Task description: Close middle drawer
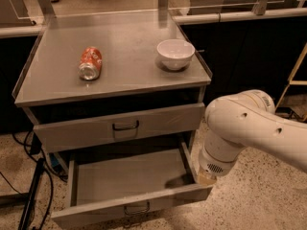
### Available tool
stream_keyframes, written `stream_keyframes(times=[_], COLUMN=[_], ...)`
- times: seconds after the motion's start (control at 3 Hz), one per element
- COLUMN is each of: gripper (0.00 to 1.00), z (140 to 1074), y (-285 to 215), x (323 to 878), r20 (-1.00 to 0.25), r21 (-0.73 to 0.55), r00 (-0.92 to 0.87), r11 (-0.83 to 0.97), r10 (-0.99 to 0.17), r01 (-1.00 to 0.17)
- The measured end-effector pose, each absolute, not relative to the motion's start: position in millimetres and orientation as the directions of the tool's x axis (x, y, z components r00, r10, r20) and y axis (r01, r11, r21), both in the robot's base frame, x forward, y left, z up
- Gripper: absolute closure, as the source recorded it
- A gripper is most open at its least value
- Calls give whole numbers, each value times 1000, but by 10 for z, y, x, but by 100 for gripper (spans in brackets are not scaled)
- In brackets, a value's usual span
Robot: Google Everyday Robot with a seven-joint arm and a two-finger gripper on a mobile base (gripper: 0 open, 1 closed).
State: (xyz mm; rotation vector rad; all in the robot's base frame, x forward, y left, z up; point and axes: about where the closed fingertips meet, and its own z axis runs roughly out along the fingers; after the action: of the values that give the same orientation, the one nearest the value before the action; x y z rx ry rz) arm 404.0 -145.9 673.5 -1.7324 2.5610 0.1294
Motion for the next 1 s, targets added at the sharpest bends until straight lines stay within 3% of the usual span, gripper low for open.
stream_keyframes(times=[0.33,1.0], gripper=[100,100], z=[6734,6062], y=[-1459,-1381], x=[4040,3978], r20=[-86,-111], r21=[43,169], r00=[-373,-410], r11=[370,390], r10=[-924,-905], r01=[-928,-905])
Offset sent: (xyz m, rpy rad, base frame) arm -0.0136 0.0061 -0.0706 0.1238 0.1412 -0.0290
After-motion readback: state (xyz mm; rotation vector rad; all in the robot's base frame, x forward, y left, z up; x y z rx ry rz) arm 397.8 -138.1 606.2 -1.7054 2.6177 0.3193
